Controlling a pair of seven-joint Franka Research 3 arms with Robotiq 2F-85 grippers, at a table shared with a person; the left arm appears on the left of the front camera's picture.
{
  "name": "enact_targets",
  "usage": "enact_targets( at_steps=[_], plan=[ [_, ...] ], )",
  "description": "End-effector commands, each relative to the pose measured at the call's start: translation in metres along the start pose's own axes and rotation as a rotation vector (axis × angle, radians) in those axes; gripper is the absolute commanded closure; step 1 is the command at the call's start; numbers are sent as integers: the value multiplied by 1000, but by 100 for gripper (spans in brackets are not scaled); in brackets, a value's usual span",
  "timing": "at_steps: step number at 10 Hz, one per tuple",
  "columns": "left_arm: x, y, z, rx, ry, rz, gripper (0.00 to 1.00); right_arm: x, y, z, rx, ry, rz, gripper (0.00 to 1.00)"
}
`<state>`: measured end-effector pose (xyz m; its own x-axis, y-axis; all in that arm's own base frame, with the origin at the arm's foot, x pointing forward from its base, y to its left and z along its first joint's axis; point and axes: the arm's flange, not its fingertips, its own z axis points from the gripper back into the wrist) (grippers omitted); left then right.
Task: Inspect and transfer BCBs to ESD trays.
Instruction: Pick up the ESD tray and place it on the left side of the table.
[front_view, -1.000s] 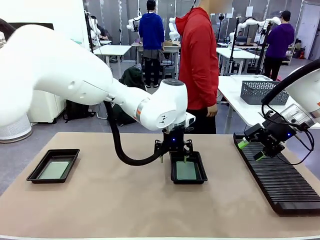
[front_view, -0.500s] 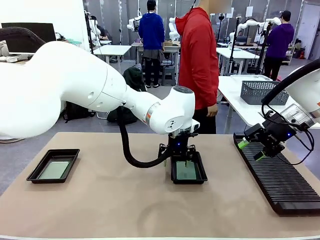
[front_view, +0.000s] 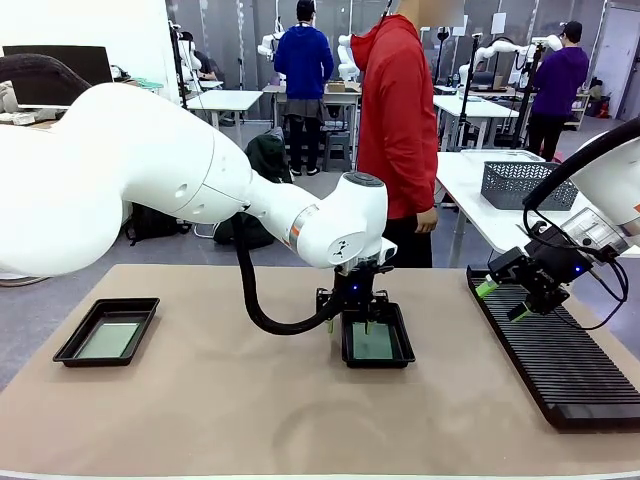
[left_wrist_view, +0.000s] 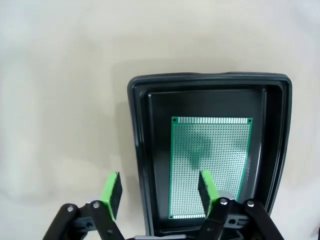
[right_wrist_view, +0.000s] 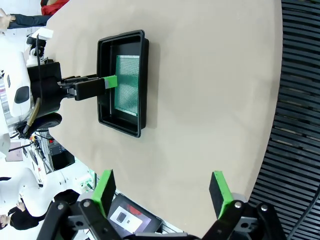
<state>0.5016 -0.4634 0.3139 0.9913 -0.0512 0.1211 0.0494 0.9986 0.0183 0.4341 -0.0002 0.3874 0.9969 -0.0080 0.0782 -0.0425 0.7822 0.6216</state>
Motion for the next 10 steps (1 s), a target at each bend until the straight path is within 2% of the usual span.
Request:
enact_targets(
  at_steps=[1, 2, 3, 4, 5, 6, 7, 8, 9, 10],
  plan=[
    [-7, 8, 1, -1, -18, 30, 26, -1, 2, 0, -5, -9, -13, 0],
    [-6, 11, 1, -3, -17, 37, 25, -1, 2, 0, -5, -9, -13, 0],
    [-6, 14, 2, -2, -15, 43, 35, -1, 2, 0, -5, -9, -13, 0],
    [-7, 17, 2, -2, -15, 50, 33, -1, 2, 0, -5, -9, -13, 0],
    [-8, 17, 2, 6, -17, 55, 43, -1, 2, 0, -5, -9, -13, 0],
    [-7, 19, 2, 13, -16, 59, 40, -1, 2, 0, -5, -9, -13, 0],
    [-7, 21, 1, 12, -11, 63, 52, -1, 2, 0, -5, -9, -13, 0],
    [-6, 25, 2, -7, -6, 59, 49, -1, 2, 0, -5, -9, -13, 0],
    [-6, 25, 1, -3, -11, 63, 61, -1, 2, 0, -5, -9, -13, 0],
    [-5, 25, -2, -9, -7, 56, 58, -1, 2, 0, -5, -9, -13, 0]
  ],
)
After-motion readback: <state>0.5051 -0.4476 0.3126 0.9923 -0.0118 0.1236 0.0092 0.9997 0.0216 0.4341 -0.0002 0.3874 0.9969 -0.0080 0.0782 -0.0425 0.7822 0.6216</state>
